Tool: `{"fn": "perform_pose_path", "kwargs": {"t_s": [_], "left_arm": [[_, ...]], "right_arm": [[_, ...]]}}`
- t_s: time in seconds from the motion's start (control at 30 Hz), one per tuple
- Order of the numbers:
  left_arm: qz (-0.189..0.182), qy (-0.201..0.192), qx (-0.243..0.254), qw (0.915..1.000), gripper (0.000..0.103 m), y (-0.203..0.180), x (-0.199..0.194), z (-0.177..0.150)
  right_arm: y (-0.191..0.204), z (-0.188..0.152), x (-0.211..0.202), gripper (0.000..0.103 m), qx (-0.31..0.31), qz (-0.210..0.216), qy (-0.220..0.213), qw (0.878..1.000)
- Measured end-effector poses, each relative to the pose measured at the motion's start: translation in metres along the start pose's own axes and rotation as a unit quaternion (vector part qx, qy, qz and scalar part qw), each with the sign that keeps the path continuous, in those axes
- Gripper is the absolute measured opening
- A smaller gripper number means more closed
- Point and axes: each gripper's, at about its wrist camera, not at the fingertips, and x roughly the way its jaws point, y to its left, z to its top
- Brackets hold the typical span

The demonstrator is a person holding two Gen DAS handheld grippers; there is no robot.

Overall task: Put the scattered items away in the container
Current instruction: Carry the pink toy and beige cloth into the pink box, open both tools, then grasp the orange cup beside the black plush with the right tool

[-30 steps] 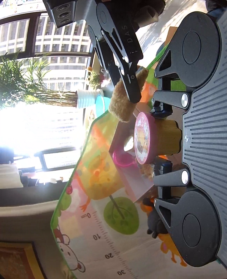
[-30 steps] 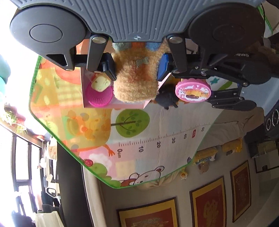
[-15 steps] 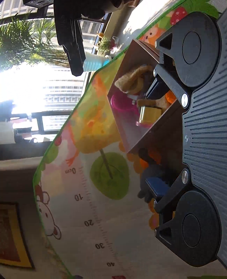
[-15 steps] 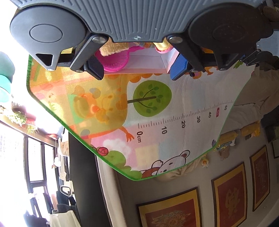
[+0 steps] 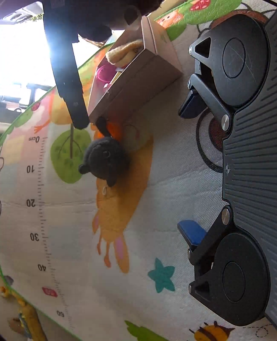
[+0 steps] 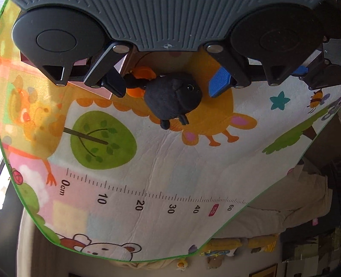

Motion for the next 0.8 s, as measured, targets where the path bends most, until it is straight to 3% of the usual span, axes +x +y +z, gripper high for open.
{"fn": "perform_pose_path", "kwargs": {"t_s": [0.3, 0.37, 0.43, 0.57, 0.7, 0.73, 0.8], "left_arm": [[-0.028, -0.014, -0.011, 0.9994, 0.103, 0.001, -0.002, 0.0], [-0.032, -0.013, -0.012, 0.9993, 0.103, 0.002, -0.002, 0.0], [-0.031, -0.016, -0.015, 0.9993, 0.103, 0.004, -0.004, -0.001], [-0.023, -0.043, -0.01, 0.9988, 0.103, 0.003, -0.012, -0.002], [-0.022, -0.053, -0.004, 0.9983, 0.103, 0.001, -0.017, -0.002], [-0.024, -0.051, -0.002, 0.9984, 0.103, 0.001, -0.016, -0.003], [-0.026, -0.048, 0.001, 0.9985, 0.103, -0.001, -0.015, -0.004]], "right_arm": [[0.026, 0.018, 0.082, 0.087, -0.039, -0.036, 0.081, 0.995], [0.032, 0.018, 0.078, 0.071, -0.062, -0.044, 0.074, 0.994], [0.033, 0.022, 0.065, 0.063, -0.056, -0.02, 0.067, 0.996], [0.034, 0.03, 0.03, 0.044, -0.01, 0.066, 0.07, 0.995], [0.037, 0.03, 0.007, 0.047, 0.02, 0.15, 0.096, 0.984], [0.037, 0.032, 0.002, 0.053, 0.022, 0.151, 0.092, 0.984], [0.034, 0.036, -0.004, 0.055, 0.005, 0.118, 0.07, 0.991]]}}
